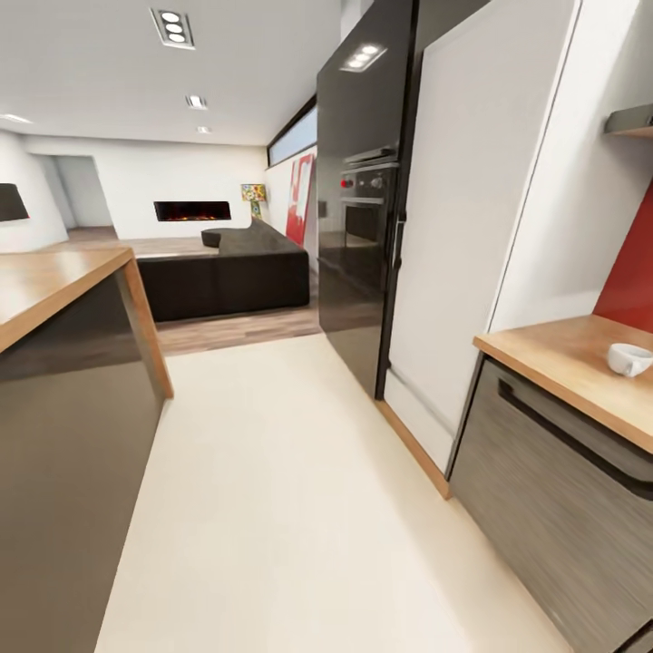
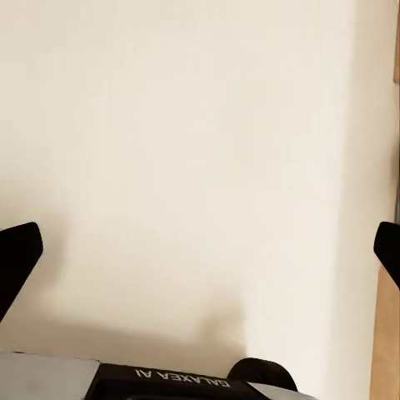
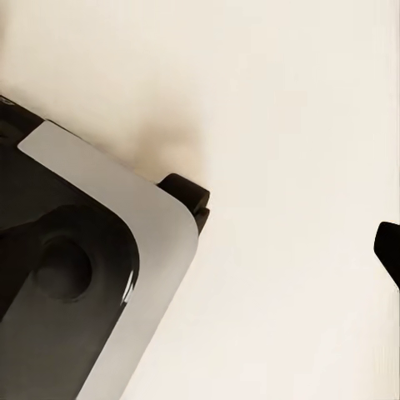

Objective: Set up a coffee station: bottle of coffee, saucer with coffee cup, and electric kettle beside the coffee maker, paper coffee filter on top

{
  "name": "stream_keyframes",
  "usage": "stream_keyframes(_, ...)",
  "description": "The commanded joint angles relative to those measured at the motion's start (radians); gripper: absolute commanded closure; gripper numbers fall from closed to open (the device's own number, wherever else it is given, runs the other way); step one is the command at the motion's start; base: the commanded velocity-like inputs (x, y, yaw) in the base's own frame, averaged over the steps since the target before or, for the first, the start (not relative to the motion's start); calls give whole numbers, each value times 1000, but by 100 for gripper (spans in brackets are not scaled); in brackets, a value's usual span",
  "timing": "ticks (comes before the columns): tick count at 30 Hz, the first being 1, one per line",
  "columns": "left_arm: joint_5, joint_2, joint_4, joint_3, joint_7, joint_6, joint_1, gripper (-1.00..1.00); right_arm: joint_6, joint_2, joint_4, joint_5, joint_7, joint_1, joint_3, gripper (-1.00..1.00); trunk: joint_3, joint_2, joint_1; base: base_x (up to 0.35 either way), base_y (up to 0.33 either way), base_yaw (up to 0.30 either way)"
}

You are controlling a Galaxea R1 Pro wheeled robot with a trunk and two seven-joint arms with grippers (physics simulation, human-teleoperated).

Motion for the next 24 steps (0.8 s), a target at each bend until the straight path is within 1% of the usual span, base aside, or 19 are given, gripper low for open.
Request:
stream_keyframes(1,-5,0,1,4,-3,-4,-1,-100,-5,0,-1,9,5,-1,-9,-100,-1,0,0,322,53,-97)
stream_keyframes(9,-5,0,1,4,-3,-4,-1,-100,-4,0,-1,9,5,-1,-9,-100,5,0,0,326,15,-182)
stream_keyframes(12,-5,0,1,4,-3,-4,-1,-100,-4,0,-1,9,5,-1,-9,-100,8,0,0,207,2,-212)
stream_keyframes(16,-5,0,1,4,-3,-4,-1,-100,-4,0,-1,9,5,-1,-9,-100,11,0,0,83,1,-215)
stream_keyframes(24,-5,0,1,4,-3,-4,-1,-100,-4,0,-1,9,5,-1,-9,-100,18,0,0,15,0,-217)
